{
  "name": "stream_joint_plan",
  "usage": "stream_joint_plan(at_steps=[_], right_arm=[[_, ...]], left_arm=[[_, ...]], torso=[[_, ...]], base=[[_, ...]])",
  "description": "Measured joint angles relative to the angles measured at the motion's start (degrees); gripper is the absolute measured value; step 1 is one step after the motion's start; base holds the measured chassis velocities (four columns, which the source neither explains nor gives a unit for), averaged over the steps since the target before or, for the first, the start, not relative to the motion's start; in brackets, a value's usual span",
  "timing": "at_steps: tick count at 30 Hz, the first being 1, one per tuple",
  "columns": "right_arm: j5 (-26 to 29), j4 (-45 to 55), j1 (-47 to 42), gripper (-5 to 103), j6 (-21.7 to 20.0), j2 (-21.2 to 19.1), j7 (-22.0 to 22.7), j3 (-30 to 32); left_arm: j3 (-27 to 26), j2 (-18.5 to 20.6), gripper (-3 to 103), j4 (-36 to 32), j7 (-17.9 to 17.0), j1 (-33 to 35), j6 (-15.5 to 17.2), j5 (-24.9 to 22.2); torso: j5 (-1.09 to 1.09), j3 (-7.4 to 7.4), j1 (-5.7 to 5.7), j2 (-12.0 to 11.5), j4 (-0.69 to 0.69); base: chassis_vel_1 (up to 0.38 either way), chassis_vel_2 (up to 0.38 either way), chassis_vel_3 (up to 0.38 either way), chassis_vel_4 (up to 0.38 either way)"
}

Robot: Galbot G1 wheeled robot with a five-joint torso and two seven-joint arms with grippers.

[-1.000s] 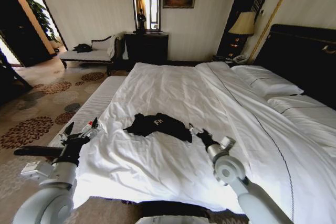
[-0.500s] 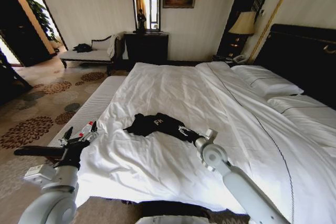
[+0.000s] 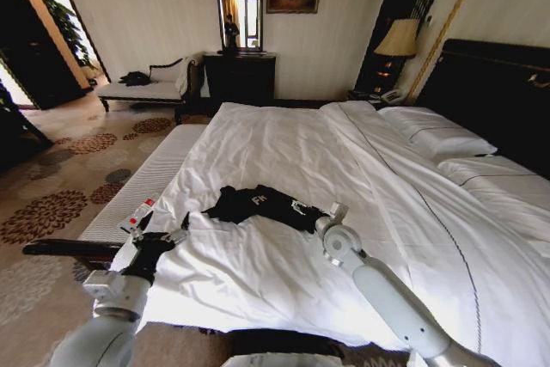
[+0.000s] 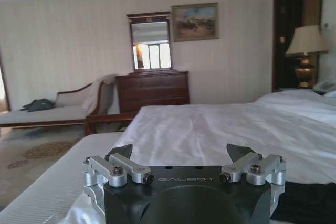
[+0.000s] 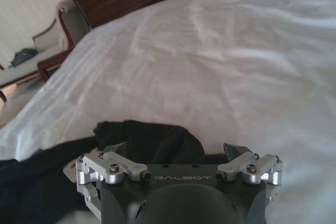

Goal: Fold the clothes on the bed.

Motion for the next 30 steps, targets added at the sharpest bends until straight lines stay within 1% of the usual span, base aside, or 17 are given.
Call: stream_joint_plan(at_steps=[2, 5, 6, 9, 11, 12, 13, 15, 18, 20, 23, 26, 27, 30], right_arm=[[0.58, -0.02, -0.2, 100, -0.01, 0.22, 0.4, -0.09], [1.65, -0.5, -0.56, 100, -0.01, 0.91, 0.72, -0.39], [1.65, -0.5, -0.56, 100, -0.01, 0.91, 0.72, -0.39], [1.71, -1.26, -0.38, 100, 0.08, 0.96, 0.54, -1.44], [1.72, -1.34, -0.28, 100, 0.14, 0.99, 0.5, -1.61], [1.77, -1.41, -0.16, 100, 0.18, 1.04, 0.44, -1.82], [1.83, -1.62, 0.17, 100, 0.3, 1.24, 0.29, -2.35], [1.82, -1.73, 0.27, 100, 0.32, 1.32, 0.25, -2.5], [1.34, -2.38, 0.52, 100, 0.41, 1.86, 0.18, -3.02], [1.26, -2.39, 0.51, 100, 0.41, 1.89, 0.17, -3.02], [0.05, -2.26, 0.01, 100, 0.46, 1.59, 0.13, -2.57], [-0.44, -1.93, -0.55, 100, 0.47, 1.24, 0.1, -2.37], [-0.64, -1.76, -0.95, 101, 0.48, 1.1, 0.08, -2.3], [-1.15, -1.69, -1.53, 100, 0.49, 1.04, -0.08, -2.43]], left_arm=[[1.07, 0.34, 100, 0.53, -0.19, -0.41, 0.0, -0.02], [3.03, 0.26, 100, 2.1, -0.88, -3.56, 0.01, -0.97], [3.03, 0.26, 100, 2.1, -0.88, -3.56, 0.01, -0.97], [2.65, 0.7, 100, 5.26, -1.12, -8.35, 0.0, -2.53], [2.4, 0.9, 100, 5.98, -1.12, -9.4, -0.02, -3.07], [2.08, 1.11, 100, 6.94, -1.2, -10.69, -0.02, -3.77], [1.25, 1.49, 100, 9.38, -1.68, -13.98, 0.21, -5.94], [1.02, 1.5, 100, 10.17, -1.96, -15.12, 0.38, -6.66], [0.28, 0.83, 100, 13.76, -3.45, -20.94, 1.51, -10.07], [0.23, 0.71, 100, 13.98, -3.53, -21.4, 1.58, -10.25], [-0.08, -0.39, 100, 15.14, -4.58, -24.52, 2.08, -11.91], [-0.2, -1.09, 100, 15.41, -5.26, -25.62, 2.34, -12.94], [-0.28, -1.51, 100, 15.49, -5.62, -26.17, 2.55, -13.6], [-0.45, -2.06, 100, 15.71, -6.03, -26.76, 2.79, -14.23]], torso=[[-0.01, 0.0, 0.0, 0.0, 0.0], [0.0, 0.0, 0.0, 0.0, 0.01], [0.0, 0.0, 0.0, 0.0, 0.01], [-0.01, 0.0, 0.0, 0.0, 0.0], [0.0, 0.0, 0.0, 0.0, 0.0], [0.0, 0.0, 0.0, 0.0, 0.0], [-0.01, 0.0, 0.0, 0.0, 0.0], [-0.01, 0.0, 0.0, 0.0, 0.0], [-0.01, 0.0, 0.01, 0.0, 0.0], [-0.01, 0.0, 0.0, 0.0, 0.01], [0.0, 0.0, 0.0, 0.0, 0.0], [0.0, 0.0, -0.01, 0.0, 0.0], [0.0, 0.0, 0.0, 0.0, 0.0], [0.0, 0.0, 0.0, 0.0, 0.0]], base=[[0.0, 0.0, 0.0, 0.0], [0.0, 0.0, 0.0, 0.0], [0.0, 0.0, 0.0, 0.0], [0.0, 0.0, 0.0, 0.0], [0.0, 0.0, 0.0, 0.0], [0.0, 0.0, 0.0, 0.0], [0.0, 0.0, 0.0, 0.0], [0.0, 0.0, 0.0, 0.0], [0.0, 0.0, 0.0, 0.0], [0.0, 0.0, 0.0, 0.0], [0.0, 0.0, 0.0, 0.0], [0.0, 0.0, 0.0, 0.0], [0.0, 0.0, 0.0, 0.0], [0.0, 0.0, 0.0, 0.0]])
